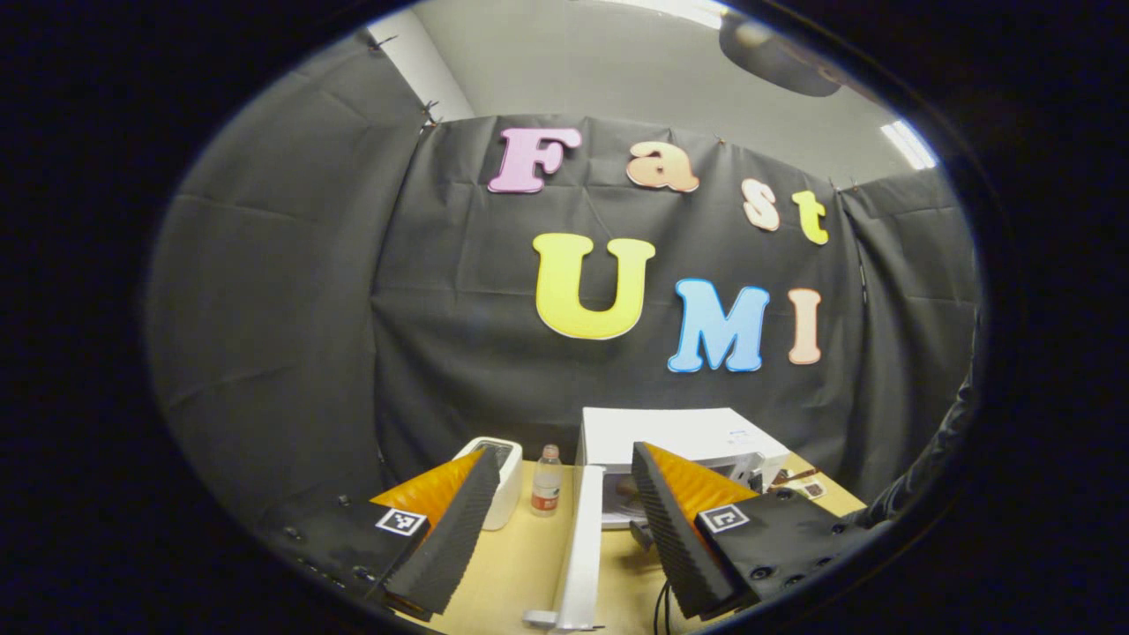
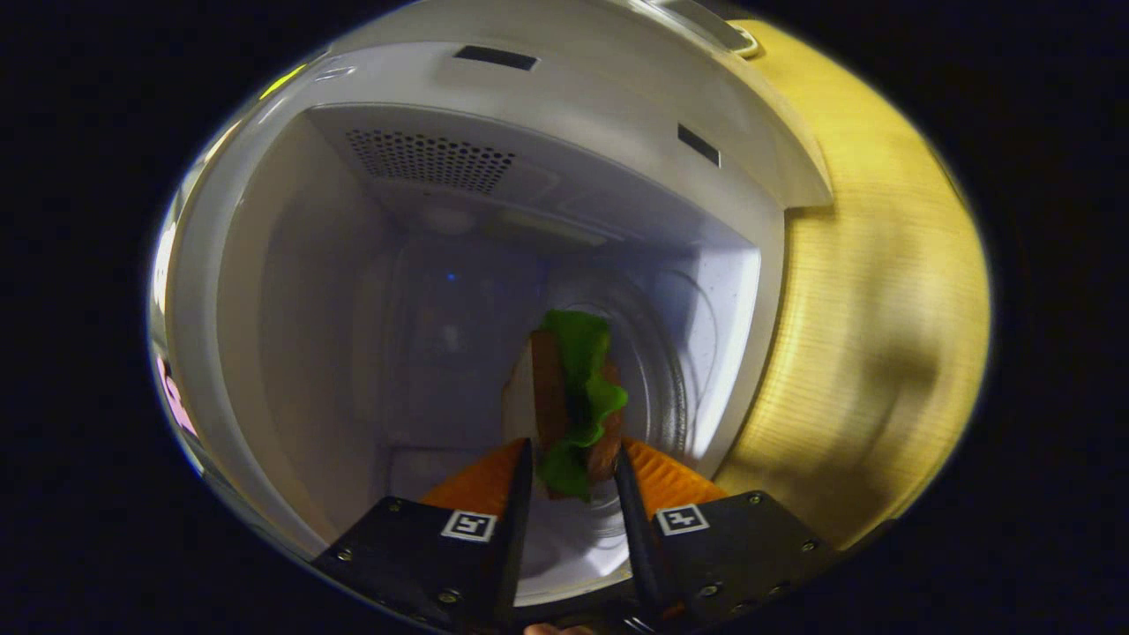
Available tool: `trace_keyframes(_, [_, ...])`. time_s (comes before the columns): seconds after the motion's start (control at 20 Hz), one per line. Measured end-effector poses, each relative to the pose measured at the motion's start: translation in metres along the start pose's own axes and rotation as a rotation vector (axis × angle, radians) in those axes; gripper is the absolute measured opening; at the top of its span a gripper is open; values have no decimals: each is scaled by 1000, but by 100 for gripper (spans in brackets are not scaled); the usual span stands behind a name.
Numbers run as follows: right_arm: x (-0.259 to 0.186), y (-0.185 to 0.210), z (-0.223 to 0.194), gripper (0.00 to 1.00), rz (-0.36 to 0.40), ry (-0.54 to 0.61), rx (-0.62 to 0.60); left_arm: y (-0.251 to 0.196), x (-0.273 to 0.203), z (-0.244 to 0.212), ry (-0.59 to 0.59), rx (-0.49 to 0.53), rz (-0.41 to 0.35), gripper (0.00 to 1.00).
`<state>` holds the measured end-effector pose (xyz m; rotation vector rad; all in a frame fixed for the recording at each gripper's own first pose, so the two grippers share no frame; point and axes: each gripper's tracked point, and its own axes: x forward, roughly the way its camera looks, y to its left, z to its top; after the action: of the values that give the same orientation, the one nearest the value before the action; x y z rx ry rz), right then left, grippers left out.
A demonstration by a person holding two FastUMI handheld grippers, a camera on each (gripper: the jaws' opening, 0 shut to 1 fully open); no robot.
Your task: Open the microwave oven with the left hand, put the food in, and close the microwave oven.
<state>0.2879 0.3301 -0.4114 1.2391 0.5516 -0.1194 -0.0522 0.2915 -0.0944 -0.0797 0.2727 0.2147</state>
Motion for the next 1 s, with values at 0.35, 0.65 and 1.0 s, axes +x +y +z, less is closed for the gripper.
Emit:
trace_keyframes(0.35, [-81, 8, 13, 98, 54, 43, -394, -31, 12, -2, -27, 13, -105, 96])
trace_keyframes(0.65, [-212, 31, 61, 98, 144, -1, -733, -56, 22, -17, -40, 3, -167, 94])
trace_keyframes(1.0, [-367, 77, 153, 97, 146, -358, -1148, -78, 23, -32, -39, 29, -212, 96])
